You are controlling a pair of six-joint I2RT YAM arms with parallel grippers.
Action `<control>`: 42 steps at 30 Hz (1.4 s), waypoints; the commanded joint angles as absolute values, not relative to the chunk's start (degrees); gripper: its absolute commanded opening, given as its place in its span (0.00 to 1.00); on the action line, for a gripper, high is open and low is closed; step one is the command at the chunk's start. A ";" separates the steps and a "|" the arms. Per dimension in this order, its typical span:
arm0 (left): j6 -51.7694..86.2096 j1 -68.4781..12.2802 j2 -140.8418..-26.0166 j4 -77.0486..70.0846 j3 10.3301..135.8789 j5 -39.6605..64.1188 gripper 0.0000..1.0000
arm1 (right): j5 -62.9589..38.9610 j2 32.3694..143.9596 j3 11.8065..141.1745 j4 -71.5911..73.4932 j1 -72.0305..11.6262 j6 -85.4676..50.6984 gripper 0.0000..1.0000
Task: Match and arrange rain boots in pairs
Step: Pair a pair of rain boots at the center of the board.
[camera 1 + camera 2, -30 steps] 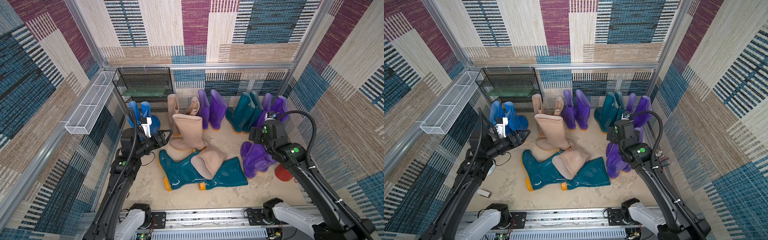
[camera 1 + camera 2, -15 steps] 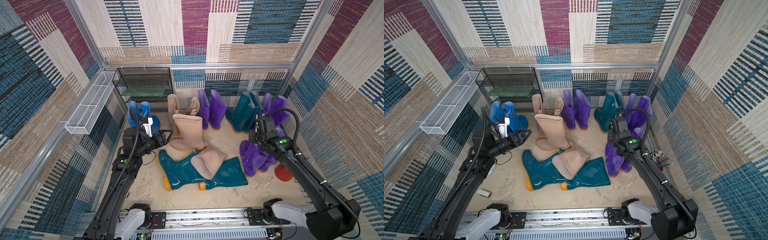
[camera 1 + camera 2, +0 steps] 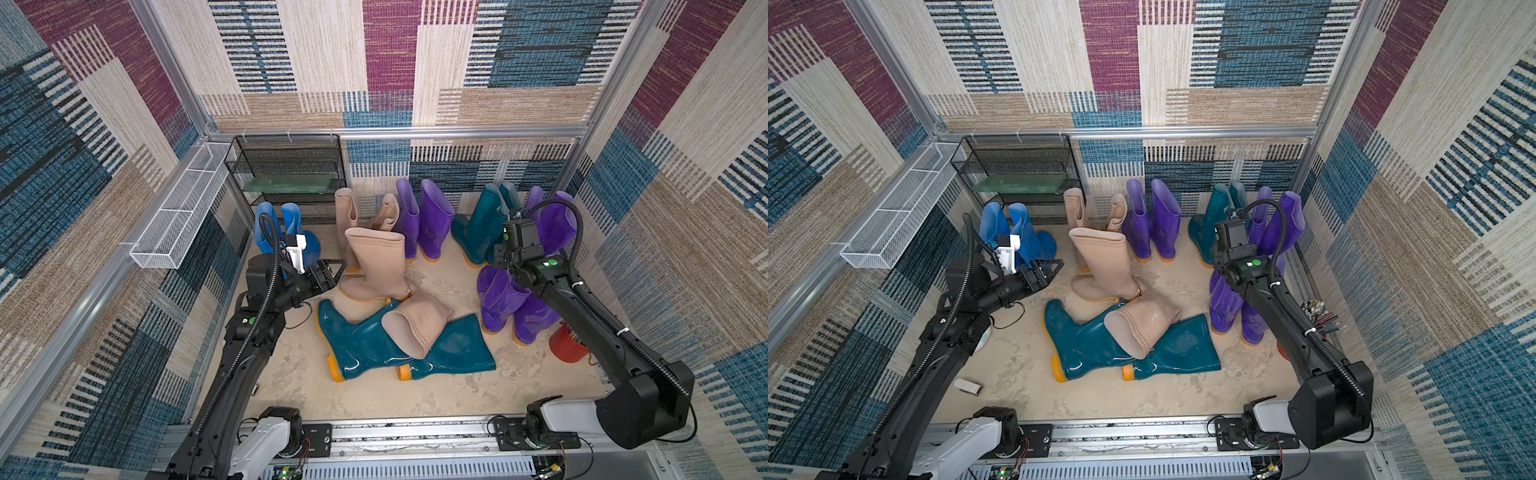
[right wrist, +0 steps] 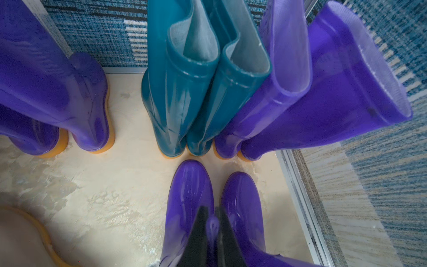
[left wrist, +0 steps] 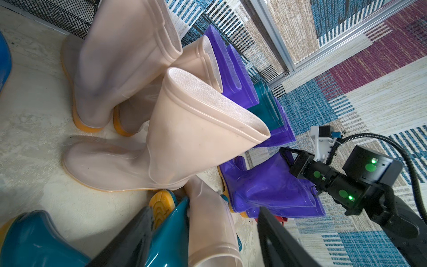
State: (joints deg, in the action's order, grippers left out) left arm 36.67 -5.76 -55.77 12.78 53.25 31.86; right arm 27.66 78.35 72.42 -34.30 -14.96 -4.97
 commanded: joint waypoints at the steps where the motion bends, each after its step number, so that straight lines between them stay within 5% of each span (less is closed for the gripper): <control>1: 34.90 -5.66 -55.75 11.18 53.79 32.70 0.73 | 29.96 79.88 73.42 -30.01 -14.45 -1.75 0.00; 5: 34.67 -5.67 -55.66 11.38 53.61 32.70 0.73 | 31.19 83.03 76.54 -32.51 -14.94 -1.18 0.09; 9: 34.77 -5.62 -55.71 11.48 53.70 32.70 0.73 | 31.36 84.75 81.33 -38.31 -16.24 -3.71 0.55; 13: 35.14 -5.65 -55.66 11.84 54.78 34.69 0.73 | 32.77 81.80 83.73 -41.13 -18.44 -7.41 0.79; 23: 38.55 -6.95 -58.45 8.73 61.30 36.02 0.73 | 30.29 64.76 78.98 -41.73 -17.36 -12.43 1.00; 42: 35.51 -7.65 -58.60 -1.53 54.26 40.76 0.74 | 15.21 59.80 68.68 -41.77 2.11 -13.72 0.95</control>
State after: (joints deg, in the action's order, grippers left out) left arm 36.84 -7.88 -58.35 1.50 54.54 39.29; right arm 20.86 59.09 69.32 -44.25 1.34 -14.66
